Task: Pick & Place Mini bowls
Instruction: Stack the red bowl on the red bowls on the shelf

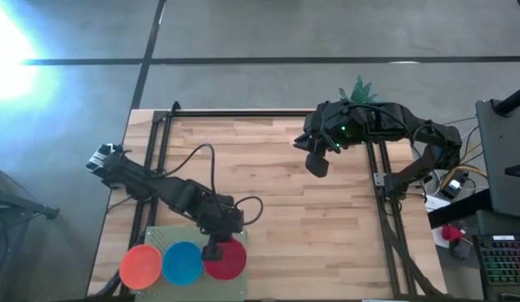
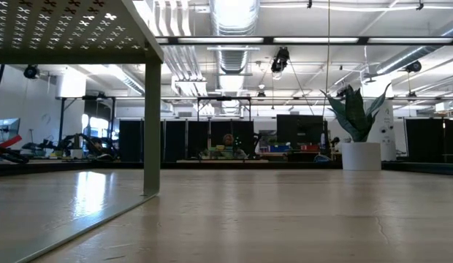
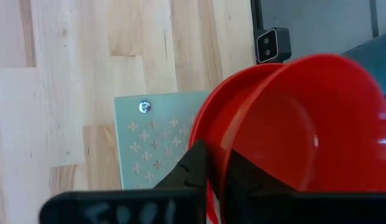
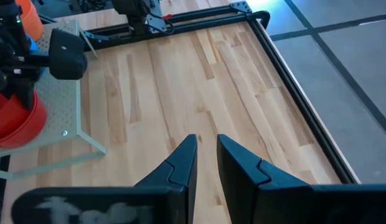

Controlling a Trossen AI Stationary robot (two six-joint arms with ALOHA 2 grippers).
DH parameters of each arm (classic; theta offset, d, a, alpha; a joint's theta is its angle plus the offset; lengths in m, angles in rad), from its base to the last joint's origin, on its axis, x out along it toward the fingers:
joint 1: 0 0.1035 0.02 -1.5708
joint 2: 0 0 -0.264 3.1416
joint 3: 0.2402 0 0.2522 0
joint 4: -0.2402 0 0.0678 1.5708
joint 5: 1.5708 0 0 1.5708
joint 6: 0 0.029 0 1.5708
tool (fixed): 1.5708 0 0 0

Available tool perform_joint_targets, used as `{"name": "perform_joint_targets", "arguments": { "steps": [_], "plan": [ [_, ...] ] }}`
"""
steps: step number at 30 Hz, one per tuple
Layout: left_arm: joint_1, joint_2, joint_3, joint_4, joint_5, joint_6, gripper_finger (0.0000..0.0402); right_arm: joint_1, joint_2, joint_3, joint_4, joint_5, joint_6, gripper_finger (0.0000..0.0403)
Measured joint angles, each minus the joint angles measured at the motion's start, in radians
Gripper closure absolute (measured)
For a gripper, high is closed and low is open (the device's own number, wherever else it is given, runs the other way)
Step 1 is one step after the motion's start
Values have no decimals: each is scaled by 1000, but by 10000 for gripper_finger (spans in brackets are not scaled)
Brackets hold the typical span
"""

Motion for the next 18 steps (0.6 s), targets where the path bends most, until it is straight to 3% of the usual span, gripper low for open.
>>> {"name": "perform_joint_targets", "arguments": {
  "steps": [18],
  "plan": [
    [1,-5,6,-23,26,1,287,0,0,0,0,0,1,346]
  ]
}}
